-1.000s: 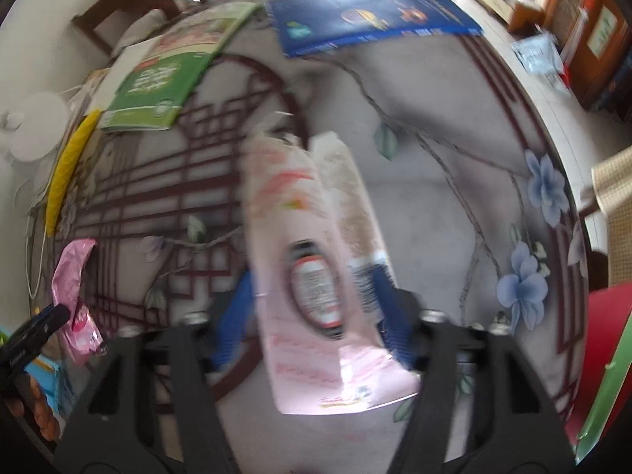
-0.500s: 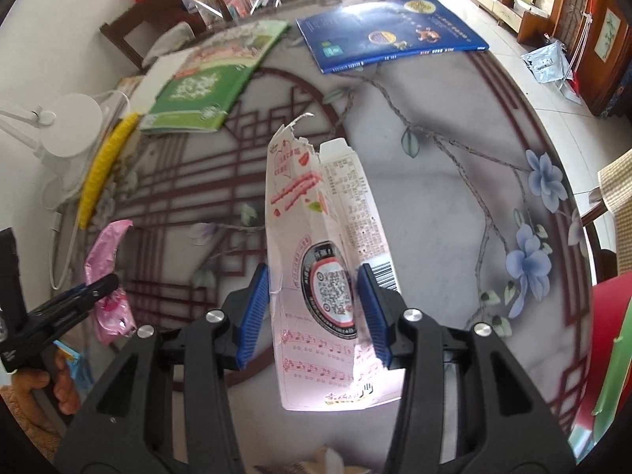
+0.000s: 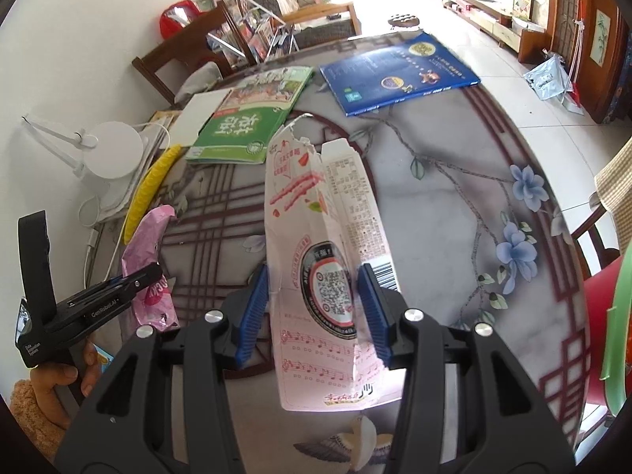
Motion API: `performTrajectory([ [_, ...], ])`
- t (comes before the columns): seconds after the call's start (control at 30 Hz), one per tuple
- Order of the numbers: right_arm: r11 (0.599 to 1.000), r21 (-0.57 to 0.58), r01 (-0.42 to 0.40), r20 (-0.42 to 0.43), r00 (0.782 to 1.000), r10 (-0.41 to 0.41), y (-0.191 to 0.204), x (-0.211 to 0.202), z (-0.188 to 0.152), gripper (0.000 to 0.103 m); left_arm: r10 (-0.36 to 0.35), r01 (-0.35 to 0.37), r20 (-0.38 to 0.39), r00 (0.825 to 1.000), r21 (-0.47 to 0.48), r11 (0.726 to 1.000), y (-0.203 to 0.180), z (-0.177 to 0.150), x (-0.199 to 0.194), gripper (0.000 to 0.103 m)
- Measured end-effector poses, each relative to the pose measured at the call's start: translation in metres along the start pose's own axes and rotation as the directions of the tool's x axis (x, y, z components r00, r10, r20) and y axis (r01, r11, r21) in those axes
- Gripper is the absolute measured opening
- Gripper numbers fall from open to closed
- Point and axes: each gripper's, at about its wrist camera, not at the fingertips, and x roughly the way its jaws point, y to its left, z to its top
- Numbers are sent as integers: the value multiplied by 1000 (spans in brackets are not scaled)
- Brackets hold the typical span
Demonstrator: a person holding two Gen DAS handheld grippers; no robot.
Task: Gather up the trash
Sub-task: 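Carry the pink wrapper and milk carton over to the red bin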
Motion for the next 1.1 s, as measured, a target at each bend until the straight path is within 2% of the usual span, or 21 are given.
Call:
performTrajectory([
  [0.3,999,43,1,41,999,-3,-10,-24,-15,46,-22,21,37,999,48,999,-20,-5,-20,21],
  [1.1,989,148,14,90,996,-28,-55,-64,-47,46,-56,49,44,997,143,989,-68,-29,-38,21],
])
